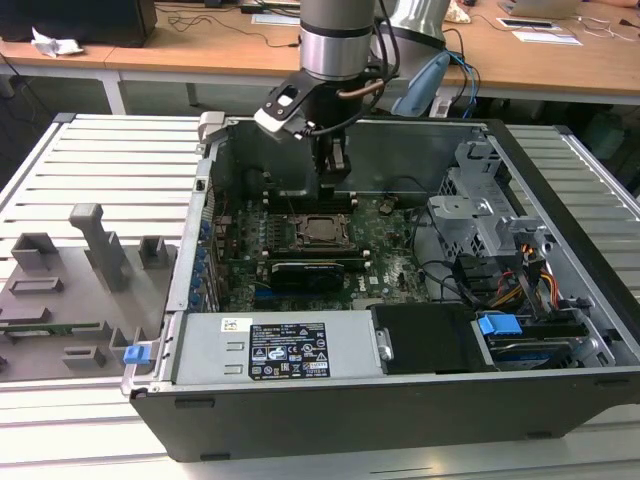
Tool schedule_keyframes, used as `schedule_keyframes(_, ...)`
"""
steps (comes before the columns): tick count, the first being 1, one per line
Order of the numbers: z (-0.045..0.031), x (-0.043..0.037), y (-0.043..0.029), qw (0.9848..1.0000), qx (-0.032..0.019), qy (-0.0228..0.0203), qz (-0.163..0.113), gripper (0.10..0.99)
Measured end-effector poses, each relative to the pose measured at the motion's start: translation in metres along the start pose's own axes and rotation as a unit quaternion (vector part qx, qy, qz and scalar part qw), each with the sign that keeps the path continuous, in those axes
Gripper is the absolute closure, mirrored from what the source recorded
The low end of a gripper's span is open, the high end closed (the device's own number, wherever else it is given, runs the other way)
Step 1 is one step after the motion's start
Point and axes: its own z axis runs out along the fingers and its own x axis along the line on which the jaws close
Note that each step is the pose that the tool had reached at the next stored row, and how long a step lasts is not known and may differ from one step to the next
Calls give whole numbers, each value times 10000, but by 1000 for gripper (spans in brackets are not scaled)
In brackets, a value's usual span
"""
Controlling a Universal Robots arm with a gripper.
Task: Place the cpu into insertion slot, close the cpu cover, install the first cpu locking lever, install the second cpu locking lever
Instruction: 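Install the first cpu locking lever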
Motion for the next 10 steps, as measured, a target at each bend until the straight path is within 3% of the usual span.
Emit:
schedule_keyframes(3,0,0,0,9995,-12,-3,-319,980)
schedule_keyframes(5,1,0,-1,9983,-23,-1,-582,980)
schedule_keyframes(10,4,0,-1,9973,-28,2,-733,980)
